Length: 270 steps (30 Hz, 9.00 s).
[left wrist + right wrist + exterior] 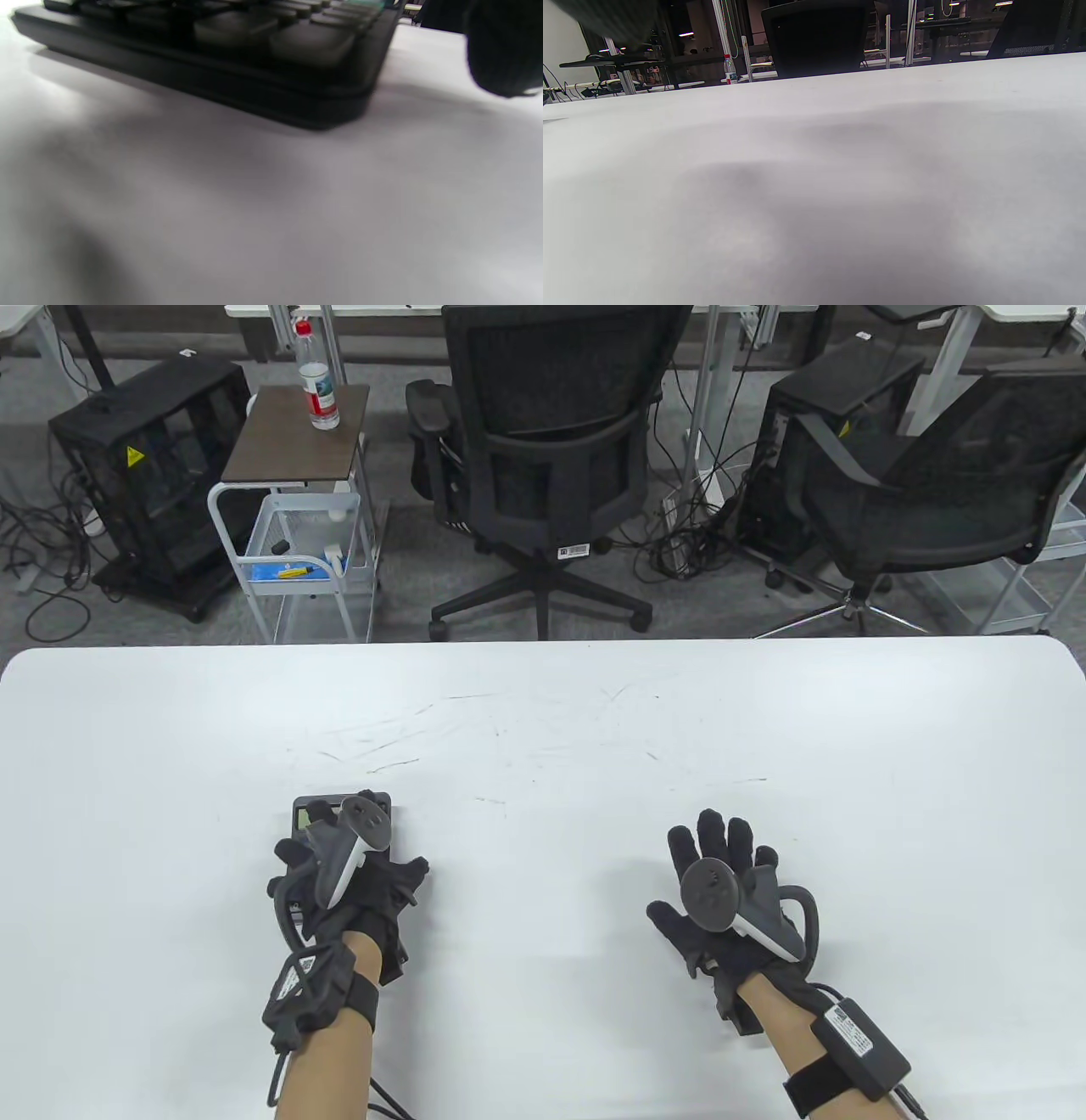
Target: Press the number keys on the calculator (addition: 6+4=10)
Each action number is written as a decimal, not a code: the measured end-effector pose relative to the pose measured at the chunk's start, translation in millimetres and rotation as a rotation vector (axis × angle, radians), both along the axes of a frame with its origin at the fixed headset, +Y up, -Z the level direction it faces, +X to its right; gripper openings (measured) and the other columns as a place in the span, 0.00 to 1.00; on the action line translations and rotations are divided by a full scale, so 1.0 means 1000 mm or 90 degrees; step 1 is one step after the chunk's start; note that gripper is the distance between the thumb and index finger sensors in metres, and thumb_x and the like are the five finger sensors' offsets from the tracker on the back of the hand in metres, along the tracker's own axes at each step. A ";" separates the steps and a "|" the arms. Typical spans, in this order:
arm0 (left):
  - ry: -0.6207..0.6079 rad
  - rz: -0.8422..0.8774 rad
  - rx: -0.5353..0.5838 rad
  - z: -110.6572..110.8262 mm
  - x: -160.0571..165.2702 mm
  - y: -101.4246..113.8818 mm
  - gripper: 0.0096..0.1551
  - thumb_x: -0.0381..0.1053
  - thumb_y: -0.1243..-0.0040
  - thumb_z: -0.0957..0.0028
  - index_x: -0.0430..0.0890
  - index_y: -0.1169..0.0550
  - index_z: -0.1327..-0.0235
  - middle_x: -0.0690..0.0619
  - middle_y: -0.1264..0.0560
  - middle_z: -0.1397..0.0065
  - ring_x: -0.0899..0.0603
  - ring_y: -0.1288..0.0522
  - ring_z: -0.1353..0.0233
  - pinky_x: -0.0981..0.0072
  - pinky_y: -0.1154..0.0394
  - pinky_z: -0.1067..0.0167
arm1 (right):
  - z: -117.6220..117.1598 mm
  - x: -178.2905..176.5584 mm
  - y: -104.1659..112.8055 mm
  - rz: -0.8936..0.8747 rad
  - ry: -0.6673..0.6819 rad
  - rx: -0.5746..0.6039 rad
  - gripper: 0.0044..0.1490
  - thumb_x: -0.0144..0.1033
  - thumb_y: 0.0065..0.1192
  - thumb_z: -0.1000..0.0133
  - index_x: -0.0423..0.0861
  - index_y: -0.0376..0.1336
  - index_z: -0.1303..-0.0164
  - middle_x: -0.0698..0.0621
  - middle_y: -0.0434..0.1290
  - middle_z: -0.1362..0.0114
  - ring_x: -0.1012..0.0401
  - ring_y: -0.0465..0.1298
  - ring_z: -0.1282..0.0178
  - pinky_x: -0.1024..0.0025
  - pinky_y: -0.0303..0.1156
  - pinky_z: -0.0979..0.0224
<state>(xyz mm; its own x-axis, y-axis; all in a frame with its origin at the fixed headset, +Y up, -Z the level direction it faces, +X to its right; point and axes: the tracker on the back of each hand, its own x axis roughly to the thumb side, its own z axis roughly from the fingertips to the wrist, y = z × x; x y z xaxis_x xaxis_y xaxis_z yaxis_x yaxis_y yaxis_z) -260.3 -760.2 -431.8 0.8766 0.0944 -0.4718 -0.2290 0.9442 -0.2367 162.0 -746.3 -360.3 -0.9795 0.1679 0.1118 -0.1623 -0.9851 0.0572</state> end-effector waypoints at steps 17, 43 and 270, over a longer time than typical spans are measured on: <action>0.046 0.001 0.007 -0.012 -0.016 0.005 0.68 0.79 0.22 0.72 0.75 0.53 0.26 0.48 0.64 0.14 0.19 0.44 0.20 0.16 0.35 0.32 | -0.001 0.001 0.000 -0.004 -0.005 -0.015 0.59 0.69 0.54 0.52 0.57 0.34 0.20 0.42 0.31 0.13 0.36 0.35 0.17 0.30 0.40 0.23; -0.129 0.014 0.008 -0.003 0.243 0.010 0.66 0.82 0.30 0.64 0.70 0.56 0.24 0.42 0.65 0.15 0.16 0.43 0.24 0.14 0.33 0.38 | 0.000 0.009 0.003 0.011 -0.028 0.003 0.58 0.68 0.54 0.52 0.57 0.34 0.20 0.42 0.32 0.13 0.36 0.35 0.17 0.30 0.40 0.23; -0.321 0.010 0.167 0.073 0.084 0.019 0.53 0.74 0.47 0.53 0.58 0.55 0.22 0.57 0.60 0.12 0.40 0.61 0.14 0.34 0.59 0.23 | -0.001 -0.016 -0.004 -0.024 0.000 0.025 0.57 0.67 0.57 0.53 0.55 0.39 0.20 0.48 0.40 0.12 0.45 0.40 0.14 0.47 0.42 0.19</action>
<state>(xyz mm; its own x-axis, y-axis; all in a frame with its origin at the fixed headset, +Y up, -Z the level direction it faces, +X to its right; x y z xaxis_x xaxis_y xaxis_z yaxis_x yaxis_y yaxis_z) -176.8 -741.5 -359.2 0.9849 0.1673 0.0456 -0.1633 0.9834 -0.0791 146.4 -750.6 -361.8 -0.9724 0.2004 0.1191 -0.1996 -0.9797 0.0188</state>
